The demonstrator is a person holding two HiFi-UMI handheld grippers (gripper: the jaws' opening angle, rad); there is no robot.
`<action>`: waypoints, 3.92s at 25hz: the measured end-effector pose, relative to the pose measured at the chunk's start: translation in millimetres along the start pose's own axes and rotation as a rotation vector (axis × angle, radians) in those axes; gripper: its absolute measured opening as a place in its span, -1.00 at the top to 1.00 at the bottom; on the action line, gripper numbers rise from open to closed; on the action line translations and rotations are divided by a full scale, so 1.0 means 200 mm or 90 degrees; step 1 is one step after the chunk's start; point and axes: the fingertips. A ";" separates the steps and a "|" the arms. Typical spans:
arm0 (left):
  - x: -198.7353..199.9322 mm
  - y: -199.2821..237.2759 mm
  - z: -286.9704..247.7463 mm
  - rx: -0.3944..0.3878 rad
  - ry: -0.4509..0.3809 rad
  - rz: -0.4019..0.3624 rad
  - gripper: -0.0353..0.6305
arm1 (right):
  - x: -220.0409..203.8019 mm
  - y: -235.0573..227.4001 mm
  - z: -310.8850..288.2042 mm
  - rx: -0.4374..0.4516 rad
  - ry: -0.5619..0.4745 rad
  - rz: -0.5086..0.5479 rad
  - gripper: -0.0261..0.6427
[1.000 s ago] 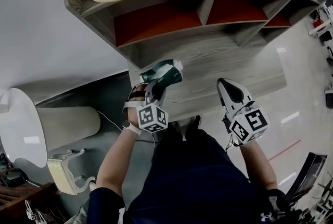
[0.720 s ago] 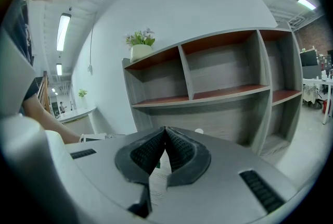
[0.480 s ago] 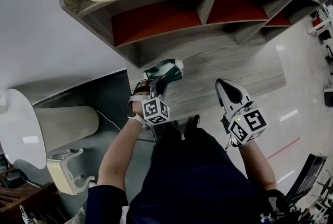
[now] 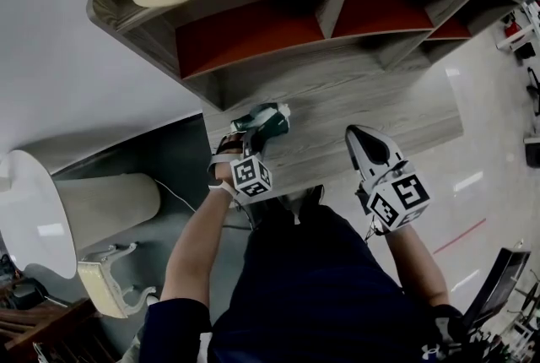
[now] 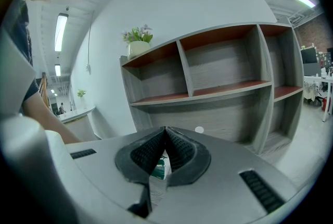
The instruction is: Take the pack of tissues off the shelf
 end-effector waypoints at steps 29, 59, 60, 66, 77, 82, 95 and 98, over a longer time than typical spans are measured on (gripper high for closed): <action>0.28 0.21 0.61 -0.019 -0.249 0.435 0.26 | -0.01 0.07 -0.02 0.032 -0.005 0.002 0.91; 0.35 0.62 1.18 0.150 -0.393 0.668 0.81 | 0.13 0.20 -0.05 0.048 -0.067 0.058 0.91; 0.35 0.62 1.18 0.149 -0.393 0.667 0.81 | 0.13 0.20 -0.05 0.049 -0.068 0.058 0.91; 0.37 0.62 1.18 0.149 -0.394 0.656 0.81 | 0.13 0.18 -0.04 0.048 -0.066 0.057 0.91; 0.37 0.59 1.19 0.153 -0.391 0.653 0.81 | 0.13 0.19 -0.02 0.054 -0.068 0.058 0.91; 0.35 0.57 1.18 0.153 -0.386 0.659 0.81 | 0.11 0.20 -0.03 0.060 -0.063 0.051 0.91; 0.32 0.57 1.16 0.152 -0.382 0.677 0.81 | 0.09 0.20 -0.05 0.055 -0.061 0.046 0.91; 0.31 0.57 1.15 0.153 -0.378 0.678 0.81 | 0.09 0.19 -0.05 0.052 -0.061 0.043 0.91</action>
Point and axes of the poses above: the fingertips, and each gripper's own axes: z backward along the fingers, y to its left, x out of its top, and after that the axes turned 2 degrees about y, right-handed
